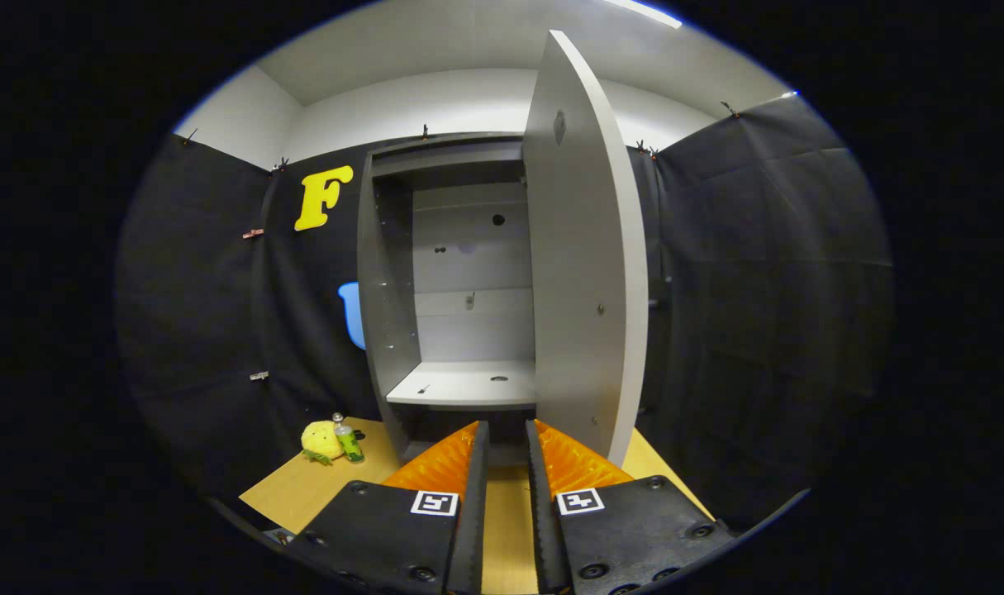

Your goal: Open the shoe cabinet door, grab the shoes and put them into the shoe cabinet, then close the shoe cabinet door.

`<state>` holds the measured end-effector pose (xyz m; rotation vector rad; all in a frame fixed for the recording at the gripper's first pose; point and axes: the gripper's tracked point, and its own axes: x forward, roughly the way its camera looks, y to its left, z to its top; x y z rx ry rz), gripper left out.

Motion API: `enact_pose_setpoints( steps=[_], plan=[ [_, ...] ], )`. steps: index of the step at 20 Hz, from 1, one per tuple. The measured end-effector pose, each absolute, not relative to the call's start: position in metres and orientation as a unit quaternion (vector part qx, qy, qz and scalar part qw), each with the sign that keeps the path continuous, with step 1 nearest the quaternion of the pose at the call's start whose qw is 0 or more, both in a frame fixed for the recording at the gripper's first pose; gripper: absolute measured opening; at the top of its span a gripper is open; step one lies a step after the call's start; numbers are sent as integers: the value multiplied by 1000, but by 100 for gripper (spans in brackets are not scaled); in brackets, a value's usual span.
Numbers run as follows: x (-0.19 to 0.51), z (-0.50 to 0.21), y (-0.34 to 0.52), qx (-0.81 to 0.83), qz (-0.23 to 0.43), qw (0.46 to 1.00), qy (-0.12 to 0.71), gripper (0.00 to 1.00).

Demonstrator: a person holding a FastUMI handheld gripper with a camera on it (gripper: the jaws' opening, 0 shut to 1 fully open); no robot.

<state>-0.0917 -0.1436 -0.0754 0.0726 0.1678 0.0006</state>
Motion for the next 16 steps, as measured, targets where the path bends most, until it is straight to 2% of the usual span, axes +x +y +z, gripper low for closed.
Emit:
enact_pose_setpoints(
  steps=[8,16],
  plan=[
    [-88,-203,-64,20,71,982,175,29],
    [-77,-319,-31,4,42,969,243,27]
  ],
)
